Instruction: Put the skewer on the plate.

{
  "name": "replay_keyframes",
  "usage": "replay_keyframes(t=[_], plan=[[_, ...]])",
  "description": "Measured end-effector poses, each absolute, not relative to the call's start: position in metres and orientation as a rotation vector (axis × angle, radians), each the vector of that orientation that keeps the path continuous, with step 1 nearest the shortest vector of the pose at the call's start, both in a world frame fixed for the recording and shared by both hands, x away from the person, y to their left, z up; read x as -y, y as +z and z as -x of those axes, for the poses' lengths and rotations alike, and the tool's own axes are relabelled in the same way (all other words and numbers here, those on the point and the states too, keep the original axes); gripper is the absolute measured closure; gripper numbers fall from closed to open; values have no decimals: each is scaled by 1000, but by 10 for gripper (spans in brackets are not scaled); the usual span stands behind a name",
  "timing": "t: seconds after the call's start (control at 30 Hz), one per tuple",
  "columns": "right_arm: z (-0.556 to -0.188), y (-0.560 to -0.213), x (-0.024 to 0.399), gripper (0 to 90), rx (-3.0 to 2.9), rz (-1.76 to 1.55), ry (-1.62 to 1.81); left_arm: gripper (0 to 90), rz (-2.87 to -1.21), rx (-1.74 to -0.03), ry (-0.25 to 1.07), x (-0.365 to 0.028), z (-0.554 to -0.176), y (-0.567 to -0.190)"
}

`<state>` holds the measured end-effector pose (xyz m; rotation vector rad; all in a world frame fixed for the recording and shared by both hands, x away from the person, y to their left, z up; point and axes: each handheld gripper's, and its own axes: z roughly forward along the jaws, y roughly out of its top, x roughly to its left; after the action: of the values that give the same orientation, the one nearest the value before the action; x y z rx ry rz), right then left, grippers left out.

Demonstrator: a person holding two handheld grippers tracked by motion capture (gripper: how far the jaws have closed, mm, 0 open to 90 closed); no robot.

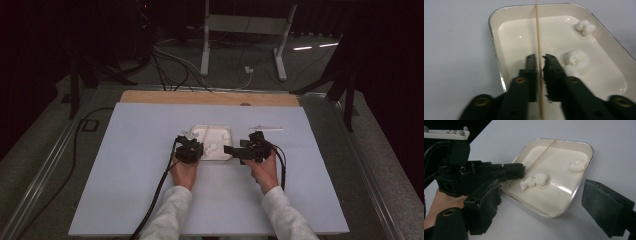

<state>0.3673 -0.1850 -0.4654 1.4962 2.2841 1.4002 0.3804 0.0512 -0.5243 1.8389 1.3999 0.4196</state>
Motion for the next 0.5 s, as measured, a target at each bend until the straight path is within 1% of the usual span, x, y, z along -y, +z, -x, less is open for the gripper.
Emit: replay_keyframes(t=[0.07,0.13,0.27,0.4,0.5], plan=[[-367,-465,185,152,-2284,-1499,1403,600,-1816,-1386,362,-53,-381,-524],[-367,-465,185,152,-2286,-1498,1399,514,-1801,-1374,328,-55,-381,-523],[-365,-466,186,152,-2284,-1491,1388,408,-1785,-1331,306,-59,-377,-517],[-364,-468,187,151,-2283,-1493,1381,305,-1771,-1281,326,-63,-373,-507],[-363,-469,188,150,-2284,-1486,1375,259,-1764,-1249,326,-70,-368,-498]])
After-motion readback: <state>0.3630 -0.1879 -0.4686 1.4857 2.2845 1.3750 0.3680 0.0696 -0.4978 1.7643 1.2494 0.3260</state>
